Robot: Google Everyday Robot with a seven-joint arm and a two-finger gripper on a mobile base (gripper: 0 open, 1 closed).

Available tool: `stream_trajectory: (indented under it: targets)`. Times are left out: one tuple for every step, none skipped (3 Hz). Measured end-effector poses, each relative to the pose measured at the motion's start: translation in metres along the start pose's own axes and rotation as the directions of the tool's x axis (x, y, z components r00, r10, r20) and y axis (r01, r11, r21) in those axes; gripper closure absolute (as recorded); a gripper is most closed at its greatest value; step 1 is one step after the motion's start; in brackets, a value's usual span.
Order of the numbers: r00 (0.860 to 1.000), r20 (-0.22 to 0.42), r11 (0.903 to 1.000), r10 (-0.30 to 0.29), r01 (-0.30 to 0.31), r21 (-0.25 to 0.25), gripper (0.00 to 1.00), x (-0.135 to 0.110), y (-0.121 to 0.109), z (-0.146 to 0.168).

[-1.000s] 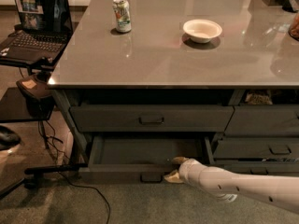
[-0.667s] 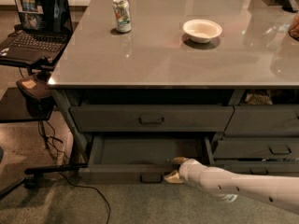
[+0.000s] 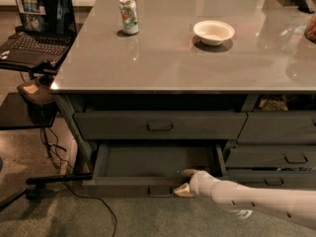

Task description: Open middle drawer

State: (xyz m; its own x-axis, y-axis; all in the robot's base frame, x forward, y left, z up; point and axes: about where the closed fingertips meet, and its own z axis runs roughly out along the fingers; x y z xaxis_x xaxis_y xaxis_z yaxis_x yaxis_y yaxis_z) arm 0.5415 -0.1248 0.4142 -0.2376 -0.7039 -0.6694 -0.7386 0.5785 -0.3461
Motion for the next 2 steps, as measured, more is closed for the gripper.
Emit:
stream_trajectory:
  targets:
    - [1.0,0.0,0.9999,0.007,-0.007,0.008,1.0,0.002,0.0067,-0.006]
    - [1.0,0.0,0.9999,0.007,-0.007,0.008,1.0,0.002,0.0067,-0.006]
